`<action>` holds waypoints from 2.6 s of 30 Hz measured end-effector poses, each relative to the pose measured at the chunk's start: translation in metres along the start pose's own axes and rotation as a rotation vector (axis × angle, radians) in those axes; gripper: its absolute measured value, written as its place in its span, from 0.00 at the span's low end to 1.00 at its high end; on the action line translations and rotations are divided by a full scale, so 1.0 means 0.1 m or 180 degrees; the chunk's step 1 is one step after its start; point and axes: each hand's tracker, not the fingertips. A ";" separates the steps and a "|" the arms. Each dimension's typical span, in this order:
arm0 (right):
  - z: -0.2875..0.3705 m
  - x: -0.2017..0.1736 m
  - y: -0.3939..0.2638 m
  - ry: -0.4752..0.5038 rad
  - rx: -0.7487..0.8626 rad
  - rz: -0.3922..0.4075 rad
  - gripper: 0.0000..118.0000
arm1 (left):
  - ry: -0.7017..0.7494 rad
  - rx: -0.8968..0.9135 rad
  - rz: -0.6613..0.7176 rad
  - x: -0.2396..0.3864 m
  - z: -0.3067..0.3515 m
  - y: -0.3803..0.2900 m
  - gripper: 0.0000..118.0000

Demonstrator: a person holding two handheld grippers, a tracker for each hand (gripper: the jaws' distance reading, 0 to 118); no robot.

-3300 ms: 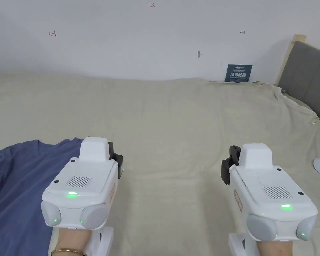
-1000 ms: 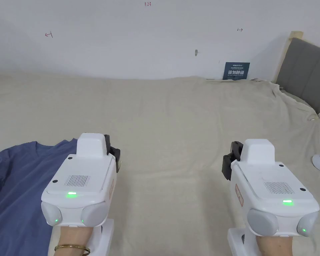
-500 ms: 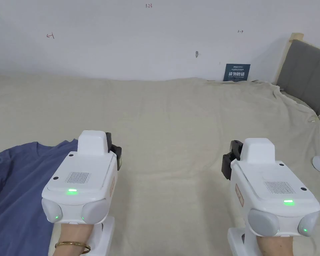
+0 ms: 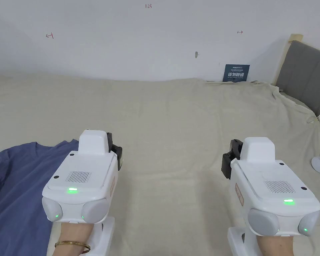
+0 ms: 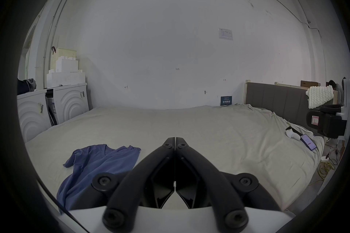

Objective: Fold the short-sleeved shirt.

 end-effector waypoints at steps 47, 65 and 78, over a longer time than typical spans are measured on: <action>-0.44 -2.23 0.03 0.1677 -0.0039 0.0338 0.00 | 0.1538 -0.0208 0.0435 -2.02 0.83 -0.35 0.09; -0.82 -2.27 -0.01 0.1606 -0.0214 0.0364 0.00 | 0.0861 -0.1473 0.0492 -2.57 -0.88 0.03 1.00; -1.47 -2.15 -0.15 0.1520 -0.0445 0.0175 0.00 | 0.0482 -0.2778 0.0615 -2.79 -2.88 -0.38 1.00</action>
